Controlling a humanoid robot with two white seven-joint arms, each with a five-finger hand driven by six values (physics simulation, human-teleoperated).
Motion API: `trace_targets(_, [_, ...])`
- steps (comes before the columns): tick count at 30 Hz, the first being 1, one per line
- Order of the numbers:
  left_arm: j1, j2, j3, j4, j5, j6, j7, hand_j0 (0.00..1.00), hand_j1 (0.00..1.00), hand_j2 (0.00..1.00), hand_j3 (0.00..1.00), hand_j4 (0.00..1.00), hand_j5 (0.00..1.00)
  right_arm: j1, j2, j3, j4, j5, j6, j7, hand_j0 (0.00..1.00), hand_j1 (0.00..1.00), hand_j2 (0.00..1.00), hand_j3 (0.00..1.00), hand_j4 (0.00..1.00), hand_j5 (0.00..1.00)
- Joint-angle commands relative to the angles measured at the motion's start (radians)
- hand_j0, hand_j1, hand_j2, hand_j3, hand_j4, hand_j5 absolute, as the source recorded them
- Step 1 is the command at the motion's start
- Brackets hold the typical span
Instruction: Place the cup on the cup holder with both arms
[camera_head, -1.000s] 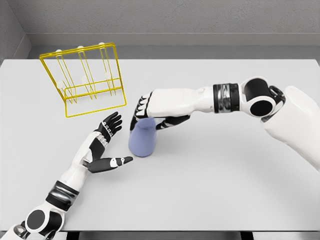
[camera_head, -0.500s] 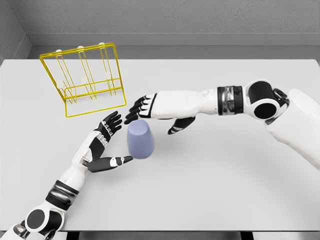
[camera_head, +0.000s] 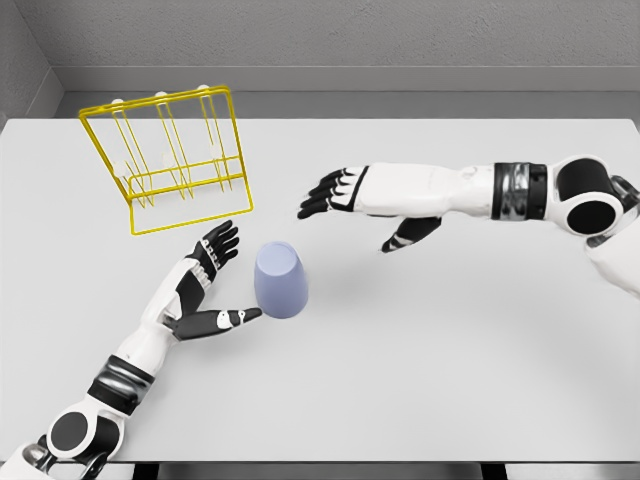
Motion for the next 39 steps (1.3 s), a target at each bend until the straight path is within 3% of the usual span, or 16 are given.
trace_targets(1, [0.000, 0.000, 0.000, -0.001, -0.001, 0.007, 0.000, 1.00, 1.00, 1.00, 1.00, 1.00, 1.00, 0.000, -0.044, -0.032, 0.006, -0.030, 0.003, -0.001, 1.00, 1.00, 1.00, 1.00, 1.00, 1.00])
trace_targets(5, [-0.002, -0.011, 0.000, -0.001, -0.029, 0.022, 0.026, 1.00, 1.00, 1.00, 1.00, 1.00, 1.00, 0.055, -0.166, -0.113, -0.001, -0.030, 0.003, -0.001, 1.00, 1.00, 1.00, 1.00, 1.00, 1.00])
trace_targets(9, [-0.002, -0.034, -0.003, 0.003, -0.087, 0.035, 0.046, 1.00, 1.00, 1.00, 1.00, 1.00, 1.00, 0.060, -0.201, -0.113, -0.003, -0.029, 0.003, -0.001, 1.00, 1.00, 1.00, 1.00, 1.00, 1.00])
trace_targets(21, [-0.009, -0.083, -0.015, 0.004, -0.136, 0.038, 0.048, 1.00, 1.00, 1.00, 1.00, 1.00, 1.00, 0.084, -0.196, -0.124, -0.001, -0.029, 0.003, -0.001, 1.00, 1.00, 1.00, 1.00, 1.00, 1.00])
trace_targets(27, [-0.031, -0.105, -0.015, 0.009, -0.138, 0.114, 0.046, 1.00, 1.00, 1.00, 1.00, 1.00, 1.00, 0.083, -0.207, -0.124, -0.032, -0.029, 0.003, -0.001, 1.00, 1.00, 1.00, 1.00, 1.00, 1.00])
trace_targets(32, [-0.034, -0.138, -0.025, 0.019, -0.170, 0.122, 0.046, 1.00, 1.00, 1.00, 1.00, 1.00, 1.00, 0.080, -0.275, -0.120, -0.026, -0.029, 0.003, -0.001, 1.00, 1.00, 1.00, 1.00, 1.00, 1.00])
trace_targets(39, [-0.051, -0.146, -0.045, 0.022, -0.170, 0.122, 0.046, 1.00, 1.00, 1.00, 1.00, 1.00, 1.00, 0.092, -0.267, -0.113, -0.003, -0.018, 0.003, -0.001, 1.00, 1.00, 1.00, 1.00, 1.00, 1.00])
